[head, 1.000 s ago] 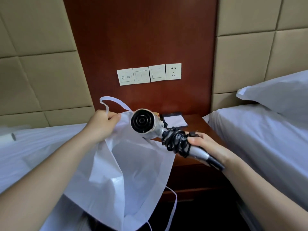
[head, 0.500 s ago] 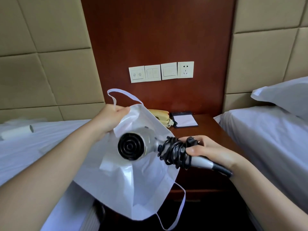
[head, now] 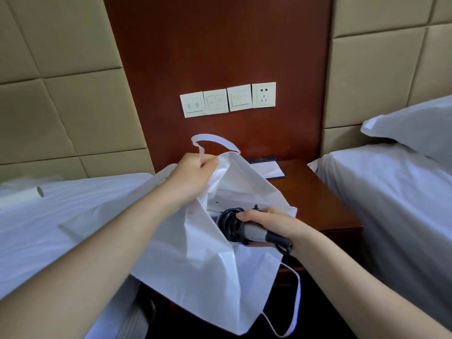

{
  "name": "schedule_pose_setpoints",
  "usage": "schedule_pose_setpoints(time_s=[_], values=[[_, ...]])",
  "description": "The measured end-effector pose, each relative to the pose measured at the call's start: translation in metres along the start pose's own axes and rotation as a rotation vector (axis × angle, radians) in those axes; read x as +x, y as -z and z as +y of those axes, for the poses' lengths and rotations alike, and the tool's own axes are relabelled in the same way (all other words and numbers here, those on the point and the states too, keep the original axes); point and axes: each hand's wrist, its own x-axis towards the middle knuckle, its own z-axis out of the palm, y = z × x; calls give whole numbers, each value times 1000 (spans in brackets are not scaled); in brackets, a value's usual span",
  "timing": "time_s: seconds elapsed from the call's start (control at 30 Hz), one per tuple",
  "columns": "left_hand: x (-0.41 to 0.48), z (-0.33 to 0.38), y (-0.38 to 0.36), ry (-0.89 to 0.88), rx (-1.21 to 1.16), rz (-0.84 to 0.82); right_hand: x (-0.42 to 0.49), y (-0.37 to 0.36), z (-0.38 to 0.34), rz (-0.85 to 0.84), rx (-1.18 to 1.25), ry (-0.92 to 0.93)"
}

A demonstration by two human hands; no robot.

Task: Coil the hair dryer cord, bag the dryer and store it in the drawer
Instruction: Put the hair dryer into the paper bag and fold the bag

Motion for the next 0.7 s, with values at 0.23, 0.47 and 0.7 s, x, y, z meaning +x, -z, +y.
schedule_pose_setpoints(time_s=[0.23,0.47,0.7], values=[[-12,41,5,-187,40,-194,8,-7,0,179,214,-24],[-8,36,36,-217,52,-308,23,6,2,433,204,7],[-11,42,42,-205,82,-391,51,-40,18,464,175,108]])
